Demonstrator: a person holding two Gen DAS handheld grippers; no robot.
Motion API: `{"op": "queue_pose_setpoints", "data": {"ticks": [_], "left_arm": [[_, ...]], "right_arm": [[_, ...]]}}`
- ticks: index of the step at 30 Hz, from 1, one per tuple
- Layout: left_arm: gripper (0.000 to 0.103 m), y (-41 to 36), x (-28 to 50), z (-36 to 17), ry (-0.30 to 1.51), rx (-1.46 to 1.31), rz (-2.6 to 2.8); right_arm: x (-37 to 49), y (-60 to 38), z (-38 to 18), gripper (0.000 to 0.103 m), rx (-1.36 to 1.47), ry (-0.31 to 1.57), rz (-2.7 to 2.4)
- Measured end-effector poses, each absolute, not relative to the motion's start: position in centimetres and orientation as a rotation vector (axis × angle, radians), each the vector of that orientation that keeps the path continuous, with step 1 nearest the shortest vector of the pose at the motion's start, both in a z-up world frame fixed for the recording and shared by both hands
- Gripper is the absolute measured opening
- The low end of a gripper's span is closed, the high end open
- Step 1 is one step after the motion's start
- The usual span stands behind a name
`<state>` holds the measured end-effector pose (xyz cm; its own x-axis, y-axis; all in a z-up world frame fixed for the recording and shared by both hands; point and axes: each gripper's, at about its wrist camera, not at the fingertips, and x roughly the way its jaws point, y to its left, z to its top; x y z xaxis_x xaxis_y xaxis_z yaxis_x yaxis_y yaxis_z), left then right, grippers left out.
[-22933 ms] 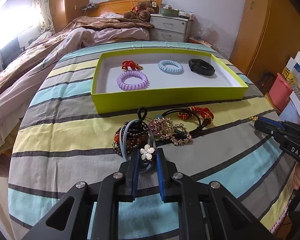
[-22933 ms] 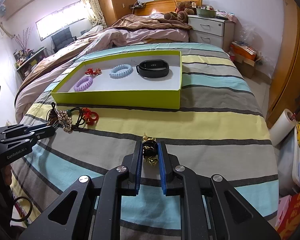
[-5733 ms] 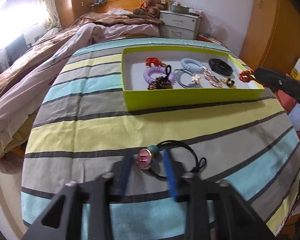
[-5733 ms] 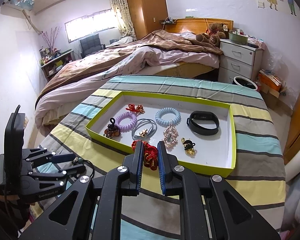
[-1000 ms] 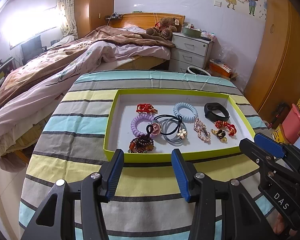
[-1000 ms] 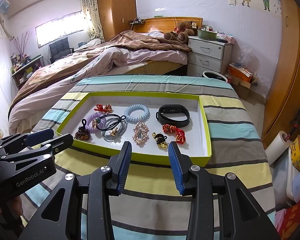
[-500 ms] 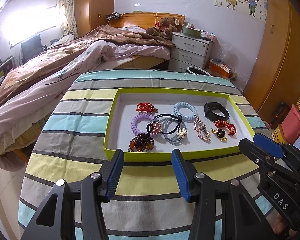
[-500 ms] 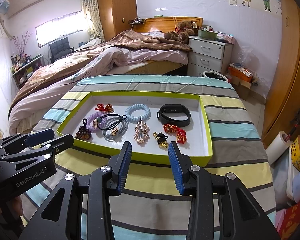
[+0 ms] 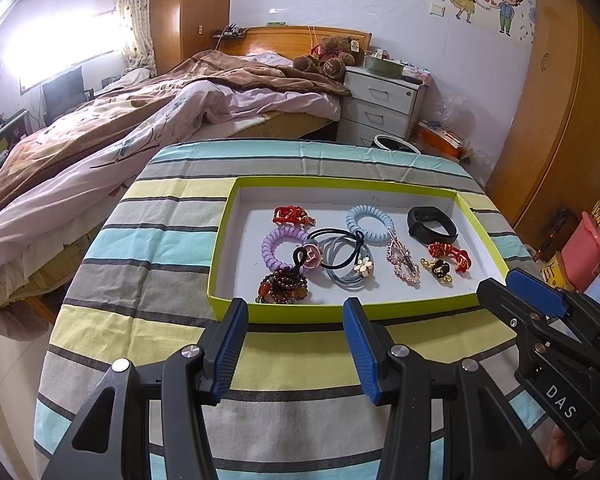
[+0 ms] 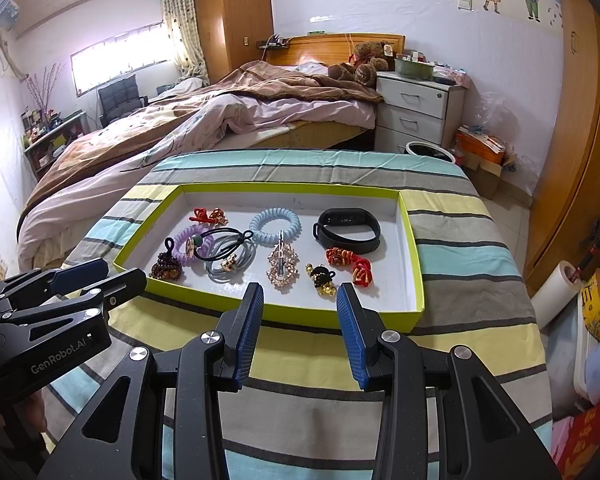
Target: Organize jewelry
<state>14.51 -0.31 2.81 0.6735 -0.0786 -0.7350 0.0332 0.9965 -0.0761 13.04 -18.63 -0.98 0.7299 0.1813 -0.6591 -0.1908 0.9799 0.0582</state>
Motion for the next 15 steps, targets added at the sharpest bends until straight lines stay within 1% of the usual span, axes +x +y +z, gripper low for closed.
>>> {"op": "queue_pose_setpoints", "data": {"ticks": [15], "left_arm": [[0.049, -0.33, 14.42, 2.84, 0.835, -0.062, -0.064]], "right_arm": [[12.97, -18.64, -0.94, 0.039, -0.015, 0.722, 0.206]]}}
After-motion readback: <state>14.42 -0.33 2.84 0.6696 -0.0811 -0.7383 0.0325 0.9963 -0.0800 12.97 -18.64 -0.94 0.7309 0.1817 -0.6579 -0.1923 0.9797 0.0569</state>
